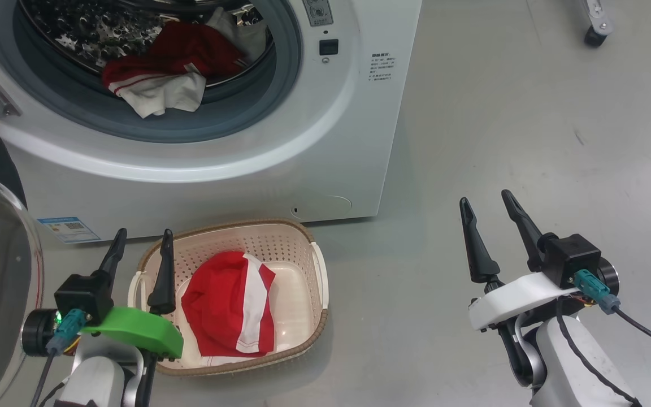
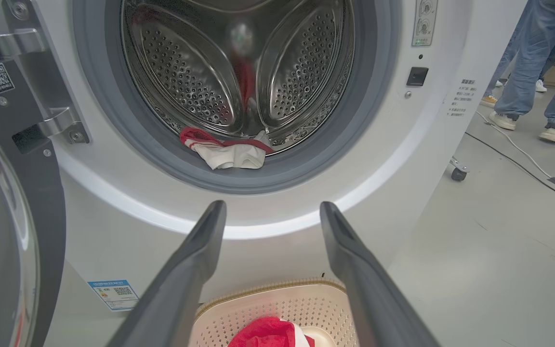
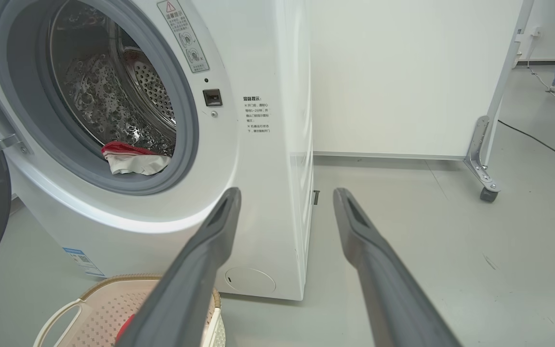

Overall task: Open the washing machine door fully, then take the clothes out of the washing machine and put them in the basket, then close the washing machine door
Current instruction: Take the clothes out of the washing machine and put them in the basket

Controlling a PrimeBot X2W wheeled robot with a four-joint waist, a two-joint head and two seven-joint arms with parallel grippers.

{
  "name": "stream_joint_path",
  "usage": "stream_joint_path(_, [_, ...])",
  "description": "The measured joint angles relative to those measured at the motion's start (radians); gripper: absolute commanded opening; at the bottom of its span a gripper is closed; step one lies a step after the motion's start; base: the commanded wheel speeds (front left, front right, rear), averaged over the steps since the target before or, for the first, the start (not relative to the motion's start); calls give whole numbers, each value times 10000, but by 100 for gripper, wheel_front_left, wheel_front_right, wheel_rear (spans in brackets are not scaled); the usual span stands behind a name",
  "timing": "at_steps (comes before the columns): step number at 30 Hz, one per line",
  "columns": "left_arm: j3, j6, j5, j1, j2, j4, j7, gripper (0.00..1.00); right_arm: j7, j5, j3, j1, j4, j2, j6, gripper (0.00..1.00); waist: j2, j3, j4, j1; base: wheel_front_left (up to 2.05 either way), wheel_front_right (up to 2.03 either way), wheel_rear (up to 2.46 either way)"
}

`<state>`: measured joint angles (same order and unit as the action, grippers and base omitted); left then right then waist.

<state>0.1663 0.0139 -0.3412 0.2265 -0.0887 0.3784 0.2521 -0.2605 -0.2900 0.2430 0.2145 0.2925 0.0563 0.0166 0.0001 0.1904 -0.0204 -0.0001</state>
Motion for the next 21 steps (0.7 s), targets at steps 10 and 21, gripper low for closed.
stream_joint_path(10, [0,-276,-8,-808,2,-717,-44,100,0,-10,25,-300,44,-4,27,100,0,-382,11,0,0,0,0])
stream_joint_path(21, [40,-408,-8,-1258,2,-1383,-251,100,0,-10,25,-398,33,-4,29,100,0,-489,3,0,0,0,0])
